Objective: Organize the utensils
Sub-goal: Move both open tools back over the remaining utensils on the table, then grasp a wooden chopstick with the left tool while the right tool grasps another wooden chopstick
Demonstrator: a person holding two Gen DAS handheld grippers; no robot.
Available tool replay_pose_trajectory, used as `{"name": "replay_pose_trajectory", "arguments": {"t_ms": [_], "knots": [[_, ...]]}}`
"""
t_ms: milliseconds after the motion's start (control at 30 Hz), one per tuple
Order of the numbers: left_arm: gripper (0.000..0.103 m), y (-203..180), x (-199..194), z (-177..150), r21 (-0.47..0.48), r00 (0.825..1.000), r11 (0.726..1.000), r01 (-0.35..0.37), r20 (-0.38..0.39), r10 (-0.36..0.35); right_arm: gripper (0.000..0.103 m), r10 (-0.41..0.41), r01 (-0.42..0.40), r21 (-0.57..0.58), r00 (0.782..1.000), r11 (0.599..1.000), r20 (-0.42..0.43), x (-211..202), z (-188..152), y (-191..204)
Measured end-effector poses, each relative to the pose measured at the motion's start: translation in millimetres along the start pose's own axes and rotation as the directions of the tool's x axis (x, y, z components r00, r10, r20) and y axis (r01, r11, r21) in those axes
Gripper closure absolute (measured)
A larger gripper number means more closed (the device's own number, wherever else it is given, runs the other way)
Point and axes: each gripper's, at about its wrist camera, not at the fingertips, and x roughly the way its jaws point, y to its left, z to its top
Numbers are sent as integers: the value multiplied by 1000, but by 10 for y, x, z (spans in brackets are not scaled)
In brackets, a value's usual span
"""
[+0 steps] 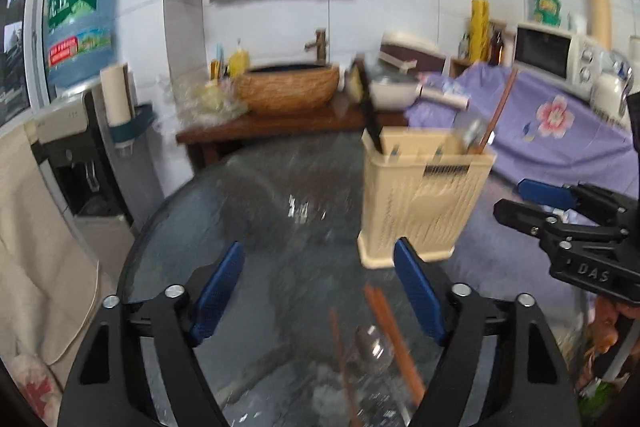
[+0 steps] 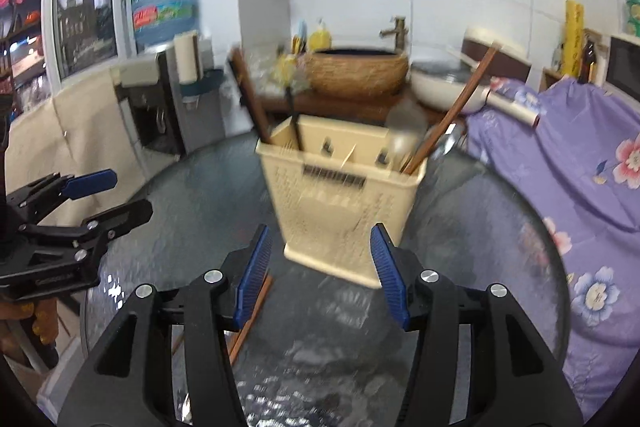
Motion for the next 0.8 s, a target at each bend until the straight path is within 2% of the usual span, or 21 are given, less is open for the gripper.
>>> {"name": "replay_pose_trajectory", "arguments": {"t_ms": [33, 100, 200, 300, 500, 800], "knots": [[38, 35, 52, -65, -6, 1000, 1000, 2, -31, -2, 51, 11, -12, -3, 999, 1000, -34, 72, -89, 50], [50, 126, 188, -206, -35, 995, 999, 12, -98, -15, 51, 38, -38, -2, 996, 999, -86, 180, -219, 126], [61, 224, 363, -382, -74, 984, 997, 20, -176, -32, 51, 88, -85, 24, 983, 996, -159, 349, -424, 218], [67, 259, 466, -551, -80, 973, 997, 21, -229, -39, 51, 107, -105, 18, 968, 994, -228, 507, -626, 337], [79, 201, 598, -725, -73, 955, 996, 59, -285, -78, 56, 103, -99, 29, 947, 995, -306, 747, -839, 460], [83, 152, 708, -752, -86, 947, 993, 77, -305, -100, 61, 82, -76, 29, 933, 997, -350, 900, -862, 543]]}}
